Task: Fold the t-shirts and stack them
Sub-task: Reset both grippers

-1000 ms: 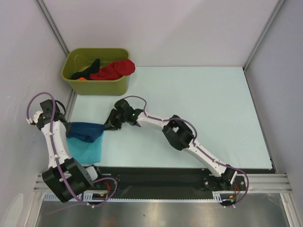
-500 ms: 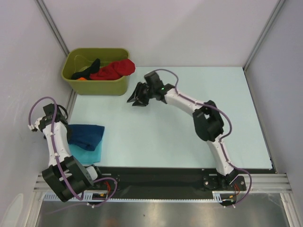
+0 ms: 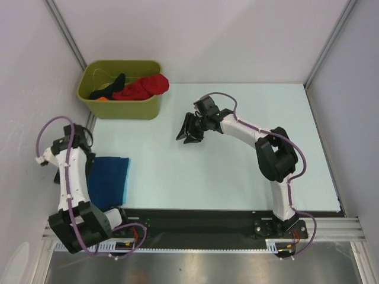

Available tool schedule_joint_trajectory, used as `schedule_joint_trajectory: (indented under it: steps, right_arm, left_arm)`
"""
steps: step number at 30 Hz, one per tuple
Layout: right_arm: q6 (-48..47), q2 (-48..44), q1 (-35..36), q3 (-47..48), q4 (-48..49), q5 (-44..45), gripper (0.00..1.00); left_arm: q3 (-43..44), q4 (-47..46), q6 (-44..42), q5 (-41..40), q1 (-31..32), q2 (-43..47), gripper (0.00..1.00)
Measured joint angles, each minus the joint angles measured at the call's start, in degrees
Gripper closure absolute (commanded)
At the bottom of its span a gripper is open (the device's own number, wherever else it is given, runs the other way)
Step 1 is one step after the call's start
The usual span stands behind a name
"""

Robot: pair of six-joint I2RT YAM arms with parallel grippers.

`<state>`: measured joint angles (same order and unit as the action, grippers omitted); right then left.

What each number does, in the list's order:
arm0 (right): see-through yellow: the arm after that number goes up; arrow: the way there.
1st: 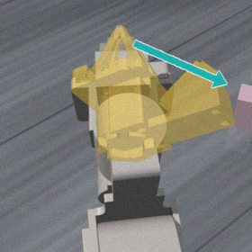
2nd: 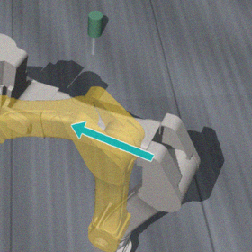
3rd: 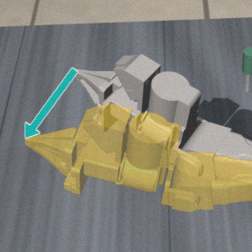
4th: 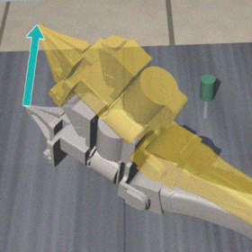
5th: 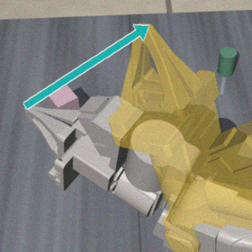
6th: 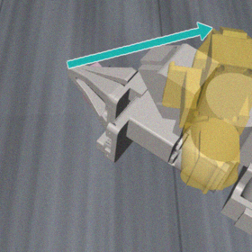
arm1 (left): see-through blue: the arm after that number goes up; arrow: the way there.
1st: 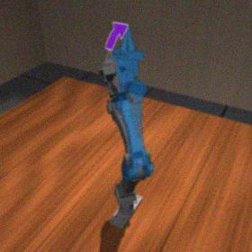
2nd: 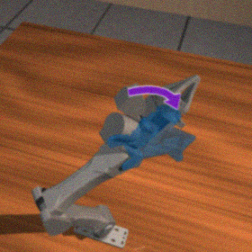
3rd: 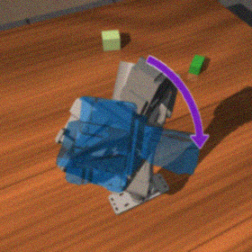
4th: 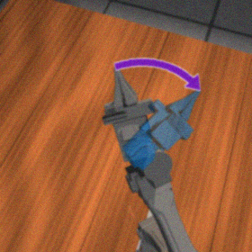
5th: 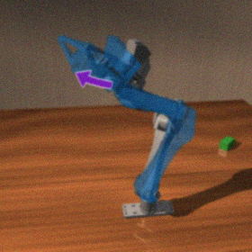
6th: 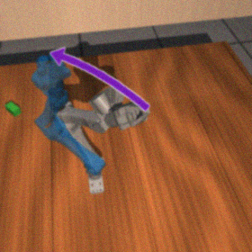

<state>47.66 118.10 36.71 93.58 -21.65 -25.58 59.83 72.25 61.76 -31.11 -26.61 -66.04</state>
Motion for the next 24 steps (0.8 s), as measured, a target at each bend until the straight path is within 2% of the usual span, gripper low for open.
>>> schedule_joint_trajectory:
  steps: [5,7,9,10,11,12,14,17,21,22,24]
  right_arm:
    - [-4.37,-7.21,-3.17,-8.26,-3.06,-2.08,0.45]
    - [-5.51,-14.69,-5.60,-16.31,-2.62,-2.32,0.44]
    - [-5.16,-24.61,-8.46,-26.29,-0.83,-2.51,0.37]
    - [-4.57,-30.38,-10.14,-32.15,0.61,-2.54,0.24]
    - [-3.61,-36.52,-11.89,-37.90,1.46,-2.54,0.01]
    - [-2.62,-41.11,-13.07,-42.16,1.95,-2.43,0.00]
    - [-0.24,-52.04,-14.40,-52.35,4.72,-1.97,0.00]
    - [4.81,-65.46,-14.51,-64.43,6.91,-1.75,0.00]
    - [10.91,-80.46,-17.62,-75.69,7.87,-1.70,0.00]
    - [13.55,-87.97,-18.43,-79.76,7.89,-1.70,0.00]
    - [16.65,-95.95,-19.17,-84.15,8.41,-1.86,0.00]
  left_arm:
    - [3.63,-3.43,0.59,4.42,19.39,-2.10,0.00]
    - [3.52,-7.32,-0.79,7.06,28.00,-1.84,0.00]
    - [0.13,-15.02,-2.69,11.19,37.51,0.85,0.00]
    - [-2.56,-18.43,-3.80,14.23,41.94,3.26,0.00]
    - [-6.36,-22.82,-4.57,17.27,45.42,6.29,0.00]
    - [-10.62,-26.23,-5.35,20.68,48.06,10.27,0.00]
    - [-18.91,-31.67,-5.90,26.16,50.80,19.65,0.00]
    - [-30.01,-37.48,-6.23,33.00,51.49,36.00,0.00]
    - [-38.95,-45.33,-4.20,40.00,51.63,51.52,0.00]
    - [-41.62,-48.04,-2.78,41.77,51.63,55.19,0.00]
    - [-46.73,-51.56,0.44,44.59,51.63,61.86,0.00]
